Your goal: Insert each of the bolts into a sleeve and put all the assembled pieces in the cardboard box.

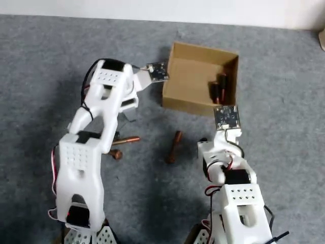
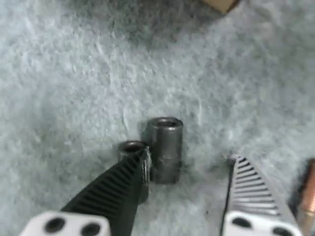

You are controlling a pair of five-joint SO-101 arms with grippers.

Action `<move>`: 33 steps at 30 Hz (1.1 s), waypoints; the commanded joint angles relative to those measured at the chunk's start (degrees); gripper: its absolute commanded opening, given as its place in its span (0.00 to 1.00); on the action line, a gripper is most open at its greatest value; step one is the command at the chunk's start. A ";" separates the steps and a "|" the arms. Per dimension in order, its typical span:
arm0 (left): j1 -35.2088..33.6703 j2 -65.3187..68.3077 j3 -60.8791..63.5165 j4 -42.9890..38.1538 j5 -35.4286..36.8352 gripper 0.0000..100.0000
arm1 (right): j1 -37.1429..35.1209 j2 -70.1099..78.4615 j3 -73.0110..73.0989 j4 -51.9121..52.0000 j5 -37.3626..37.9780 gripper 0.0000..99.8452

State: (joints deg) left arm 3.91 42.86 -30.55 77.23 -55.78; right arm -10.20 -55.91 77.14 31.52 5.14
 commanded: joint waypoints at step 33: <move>-2.68 21.32 -32.40 21.80 -0.53 0.01 | 0.66 -0.92 -0.13 -1.27 -0.62 0.21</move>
State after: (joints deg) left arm 2.51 64.40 -61.85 98.51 -55.69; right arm -10.20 -55.91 77.14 31.52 5.14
